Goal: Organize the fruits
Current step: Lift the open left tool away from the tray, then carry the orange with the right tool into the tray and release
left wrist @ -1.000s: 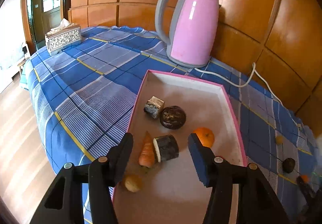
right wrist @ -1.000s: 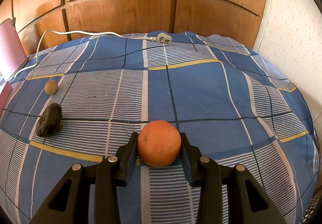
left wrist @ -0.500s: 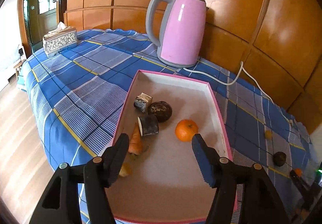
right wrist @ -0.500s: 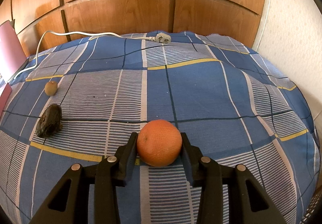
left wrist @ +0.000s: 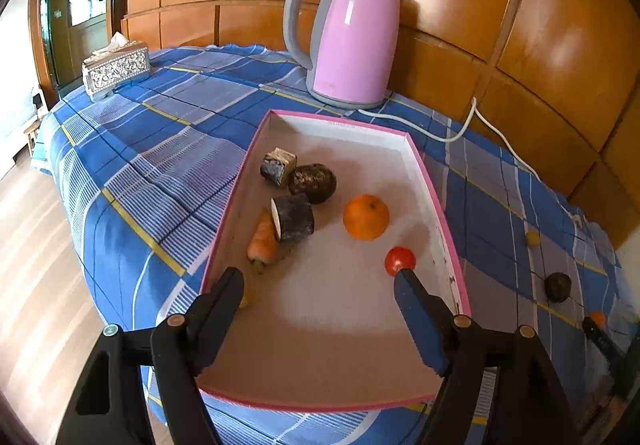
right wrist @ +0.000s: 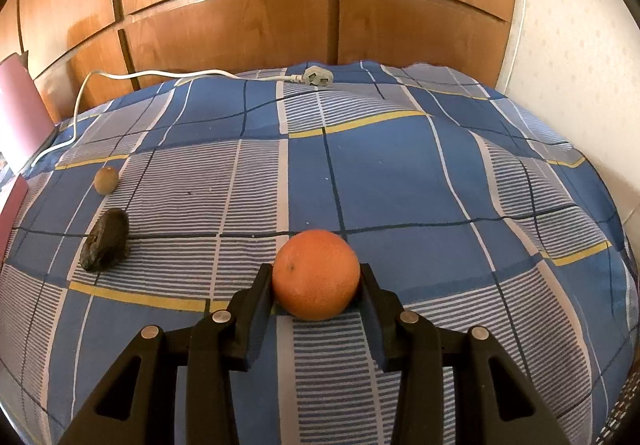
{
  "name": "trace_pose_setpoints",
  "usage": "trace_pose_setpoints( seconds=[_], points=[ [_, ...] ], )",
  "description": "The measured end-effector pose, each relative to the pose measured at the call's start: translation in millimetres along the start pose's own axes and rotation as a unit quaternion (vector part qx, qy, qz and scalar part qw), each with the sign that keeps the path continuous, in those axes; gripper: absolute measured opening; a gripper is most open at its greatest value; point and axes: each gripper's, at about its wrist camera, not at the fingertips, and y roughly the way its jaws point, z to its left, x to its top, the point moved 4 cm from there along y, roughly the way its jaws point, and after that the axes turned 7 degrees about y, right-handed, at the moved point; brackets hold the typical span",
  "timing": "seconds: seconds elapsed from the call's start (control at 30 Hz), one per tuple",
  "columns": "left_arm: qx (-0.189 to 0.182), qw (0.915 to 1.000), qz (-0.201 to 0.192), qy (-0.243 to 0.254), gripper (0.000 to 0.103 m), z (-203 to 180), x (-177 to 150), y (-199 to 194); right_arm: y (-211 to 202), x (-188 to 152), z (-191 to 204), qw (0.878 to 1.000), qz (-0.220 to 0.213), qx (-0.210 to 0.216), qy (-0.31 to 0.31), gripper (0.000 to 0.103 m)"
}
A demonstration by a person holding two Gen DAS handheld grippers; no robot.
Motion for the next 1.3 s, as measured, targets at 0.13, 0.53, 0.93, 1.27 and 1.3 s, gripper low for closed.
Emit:
trace_pose_setpoints(
  seconds=[0.13,0.53,0.93,1.27,1.3],
  points=[
    [-0.004,1.0000,0.000,-0.001,0.078,-0.9,-2.4,-0.8,-3.0,-0.8,-2.0,1.000,0.002,0.004,0.006,0.041],
    [-0.010,0.9999,0.005,0.003,0.078,-6.7,-8.8,-0.9,-12.5,-4.2,-2.4,1.000,0.008,0.020,0.009,0.039],
    [0.011,0.9994,-0.006,-0.032,0.082,24.0,-7.0,-4.2,-54.6,-0.6,69.3,0.989,0.003,0.137,-0.055,0.039],
    [0.036,0.9973,-0.017,-0.061,0.082,52.9,-1.4,-8.4,-87.2,-25.1,210.9,0.935,0.074,0.303,-0.171,0.039],
    [0.037,0.9972,-0.016,-0.063,0.082,54.3,-1.4,-7.8,-90.4,-29.2,225.7,0.928,0.080,0.314,-0.184,0.039]
  ],
)
